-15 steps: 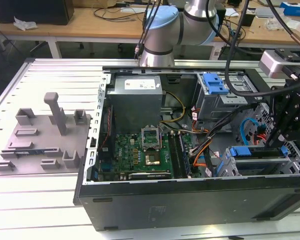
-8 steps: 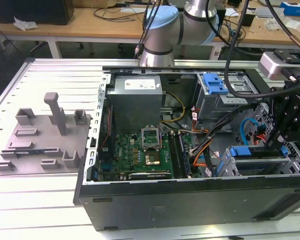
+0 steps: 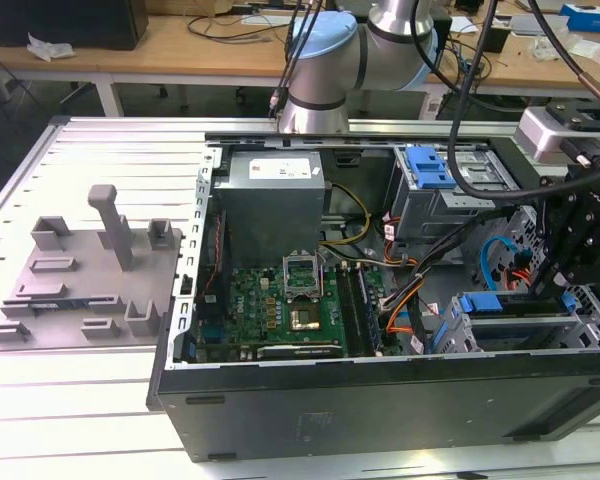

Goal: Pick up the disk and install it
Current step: 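Insert the first disk wire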

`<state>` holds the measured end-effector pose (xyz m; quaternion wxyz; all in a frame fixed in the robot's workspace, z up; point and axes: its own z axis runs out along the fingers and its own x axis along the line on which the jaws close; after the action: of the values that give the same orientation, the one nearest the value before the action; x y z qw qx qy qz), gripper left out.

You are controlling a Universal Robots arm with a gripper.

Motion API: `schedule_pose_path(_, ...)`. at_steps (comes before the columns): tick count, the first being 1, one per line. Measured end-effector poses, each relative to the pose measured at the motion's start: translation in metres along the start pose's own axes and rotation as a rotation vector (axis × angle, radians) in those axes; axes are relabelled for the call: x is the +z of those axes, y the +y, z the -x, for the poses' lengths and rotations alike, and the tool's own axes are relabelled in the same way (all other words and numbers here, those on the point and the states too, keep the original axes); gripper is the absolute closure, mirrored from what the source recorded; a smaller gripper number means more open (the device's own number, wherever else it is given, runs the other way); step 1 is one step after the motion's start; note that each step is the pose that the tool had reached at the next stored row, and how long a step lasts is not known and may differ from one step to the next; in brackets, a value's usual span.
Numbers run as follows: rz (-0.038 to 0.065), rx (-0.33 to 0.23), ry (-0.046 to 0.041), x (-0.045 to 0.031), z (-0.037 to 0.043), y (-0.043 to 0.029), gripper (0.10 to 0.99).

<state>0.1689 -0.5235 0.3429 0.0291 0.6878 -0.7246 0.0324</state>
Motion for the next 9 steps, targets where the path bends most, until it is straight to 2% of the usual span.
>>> schedule_pose_path(9,0.0,0.0,0.0001,0.0023,0.0001,0.0,0.922)
